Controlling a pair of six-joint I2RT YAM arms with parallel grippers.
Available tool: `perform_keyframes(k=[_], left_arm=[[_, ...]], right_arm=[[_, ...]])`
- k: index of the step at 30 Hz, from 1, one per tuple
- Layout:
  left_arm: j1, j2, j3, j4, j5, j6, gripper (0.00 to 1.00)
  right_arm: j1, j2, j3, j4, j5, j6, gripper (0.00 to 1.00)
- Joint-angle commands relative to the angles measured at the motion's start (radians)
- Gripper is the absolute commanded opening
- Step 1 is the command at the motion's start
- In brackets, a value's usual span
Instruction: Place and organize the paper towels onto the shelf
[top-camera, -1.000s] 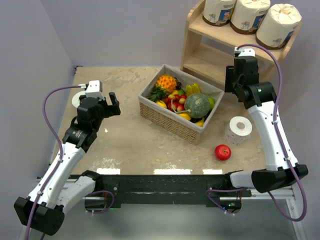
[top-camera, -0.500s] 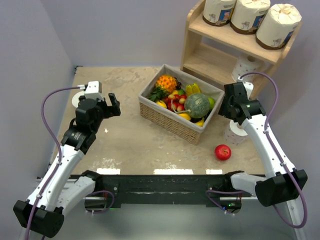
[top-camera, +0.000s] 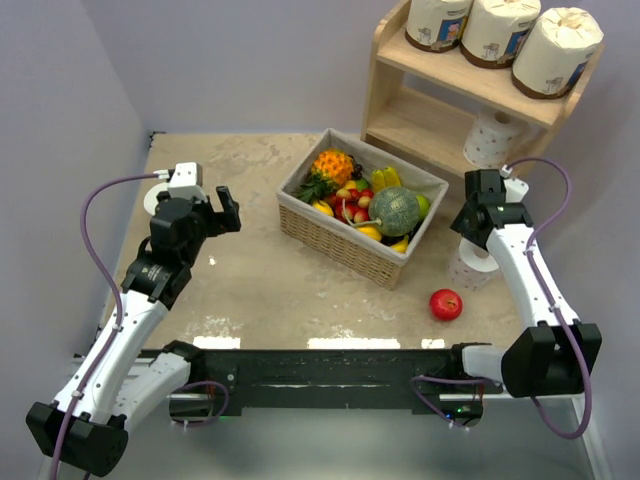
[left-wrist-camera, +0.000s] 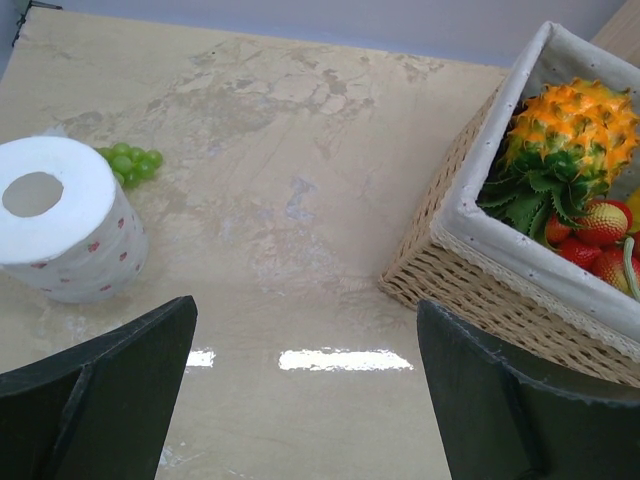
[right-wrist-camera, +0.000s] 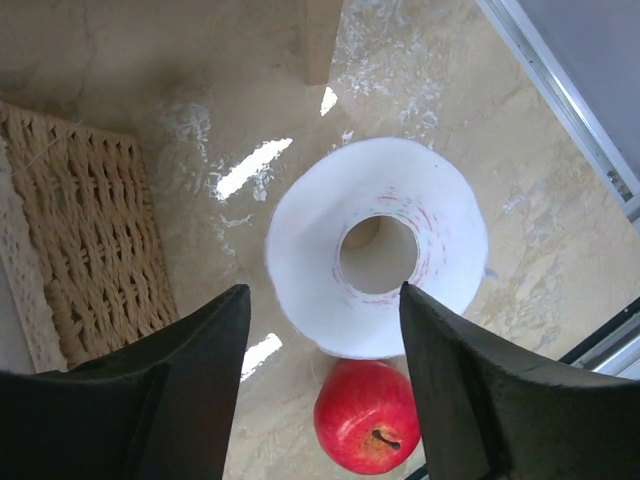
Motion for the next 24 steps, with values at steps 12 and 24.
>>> perform_keyframes(k=[12,24], left_arm=[[0.0,0.002,-0.008,0.047,-0.003,-0.006,0.97],[0.002,0.003,-0.008,0.048,-0.001,-0.006,0.97]], right_arm=[[-0.023,0.043,-0.069,0.122,0.024,0.107,0.67],[-0.024,0.064,-0.092,0.146,0.053,0.138,0.68]])
